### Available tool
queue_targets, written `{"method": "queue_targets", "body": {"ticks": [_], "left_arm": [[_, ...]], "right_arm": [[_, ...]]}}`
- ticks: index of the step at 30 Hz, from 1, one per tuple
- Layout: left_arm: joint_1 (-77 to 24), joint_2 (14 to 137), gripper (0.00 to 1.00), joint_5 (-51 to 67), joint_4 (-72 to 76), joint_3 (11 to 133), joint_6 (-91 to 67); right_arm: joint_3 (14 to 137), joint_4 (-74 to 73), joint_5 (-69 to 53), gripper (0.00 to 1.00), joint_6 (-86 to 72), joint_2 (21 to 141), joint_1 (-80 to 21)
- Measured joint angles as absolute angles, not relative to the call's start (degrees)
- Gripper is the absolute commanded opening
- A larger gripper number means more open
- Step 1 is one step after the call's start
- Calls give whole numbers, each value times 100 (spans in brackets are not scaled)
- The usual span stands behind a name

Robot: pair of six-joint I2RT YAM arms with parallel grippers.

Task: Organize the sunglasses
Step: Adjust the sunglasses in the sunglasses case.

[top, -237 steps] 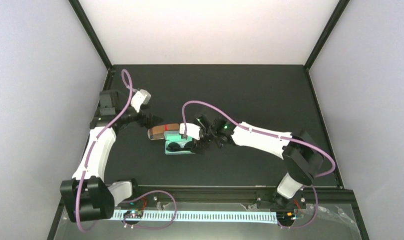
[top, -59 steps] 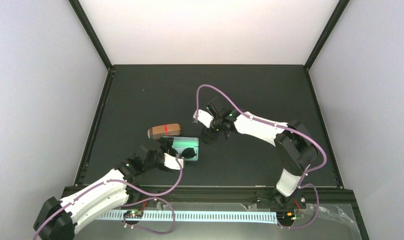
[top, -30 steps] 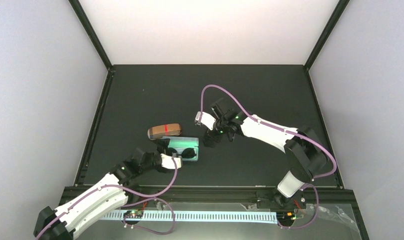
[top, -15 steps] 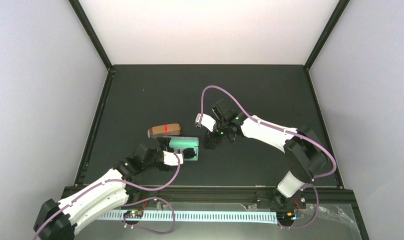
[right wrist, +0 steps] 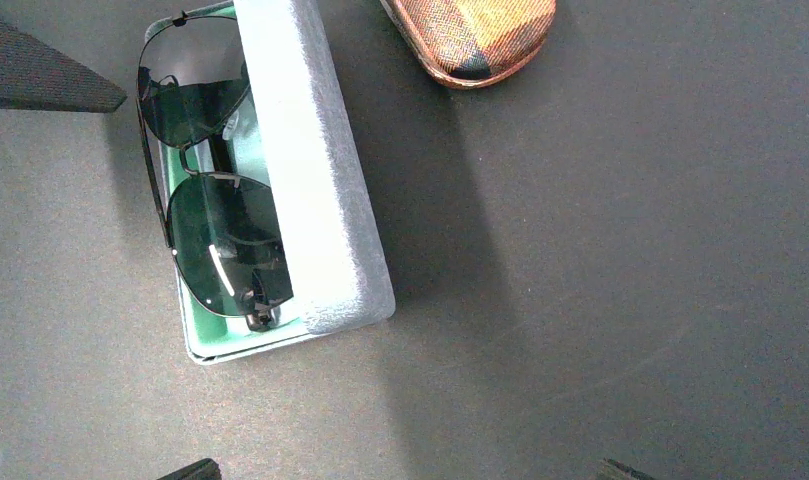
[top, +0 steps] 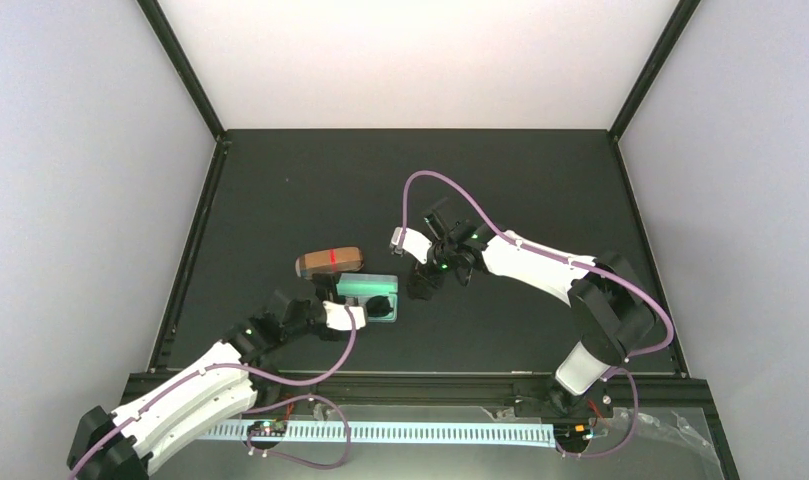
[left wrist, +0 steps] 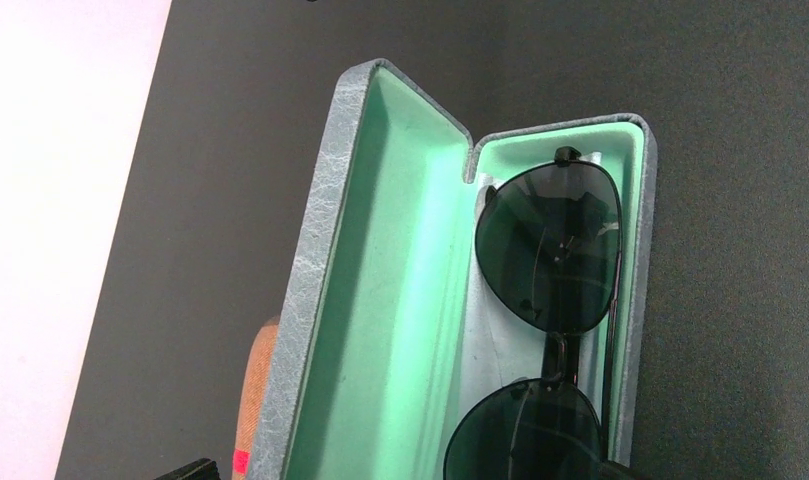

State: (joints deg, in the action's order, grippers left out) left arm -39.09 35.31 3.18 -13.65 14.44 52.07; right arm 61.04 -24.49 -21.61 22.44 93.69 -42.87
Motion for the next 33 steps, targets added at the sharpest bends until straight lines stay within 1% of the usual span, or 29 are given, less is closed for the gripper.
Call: {"method": "queue_targets", "body": {"ticks": [33], "left_arm": [[-3907, 4049, 99, 215, -812, 1321, 5277]], "right_arm": [[6104, -2491, -2167, 100, 2265, 9393, -4287]]}}
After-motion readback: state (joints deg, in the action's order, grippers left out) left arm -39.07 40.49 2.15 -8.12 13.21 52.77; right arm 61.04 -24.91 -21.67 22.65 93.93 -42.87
